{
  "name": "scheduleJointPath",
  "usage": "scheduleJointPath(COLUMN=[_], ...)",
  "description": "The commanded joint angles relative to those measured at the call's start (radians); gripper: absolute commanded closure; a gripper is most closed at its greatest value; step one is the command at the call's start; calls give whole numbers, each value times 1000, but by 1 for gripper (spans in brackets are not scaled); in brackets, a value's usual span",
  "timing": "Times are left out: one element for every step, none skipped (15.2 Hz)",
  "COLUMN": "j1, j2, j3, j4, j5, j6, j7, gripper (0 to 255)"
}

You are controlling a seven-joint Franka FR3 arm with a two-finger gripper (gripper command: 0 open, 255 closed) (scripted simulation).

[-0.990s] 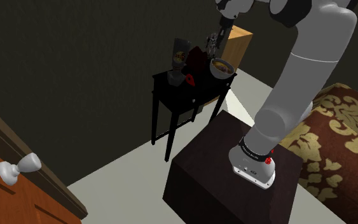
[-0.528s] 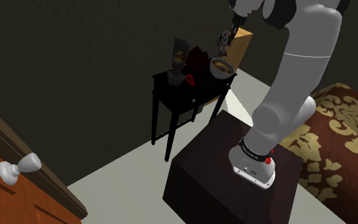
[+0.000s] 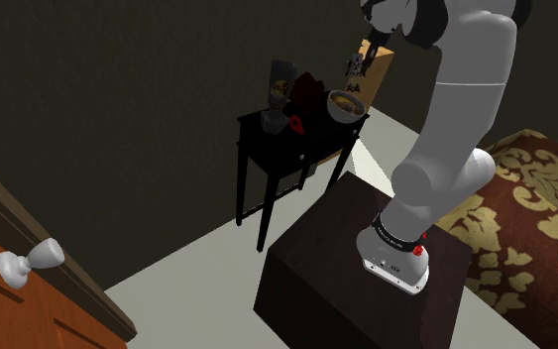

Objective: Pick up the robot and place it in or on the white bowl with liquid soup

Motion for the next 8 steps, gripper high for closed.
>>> scheduleJointPath(j1=[0, 0, 0, 0, 0, -1, -1, -1], j2=[6, 9, 13, 16, 20, 24, 28, 33], j3=[2, 4, 5, 6, 8, 9, 11, 13], j4=[-19, -28, -37, -46, -54, -62, -69, -77], j5=[5, 7, 10, 13, 16, 19, 22, 25], j6=[25, 37, 49, 60, 72, 83, 94, 106], j7=[-4, -6, -8, -10, -13, -15, -17, -19], gripper=[255, 255, 255, 255, 255, 255, 255, 255])
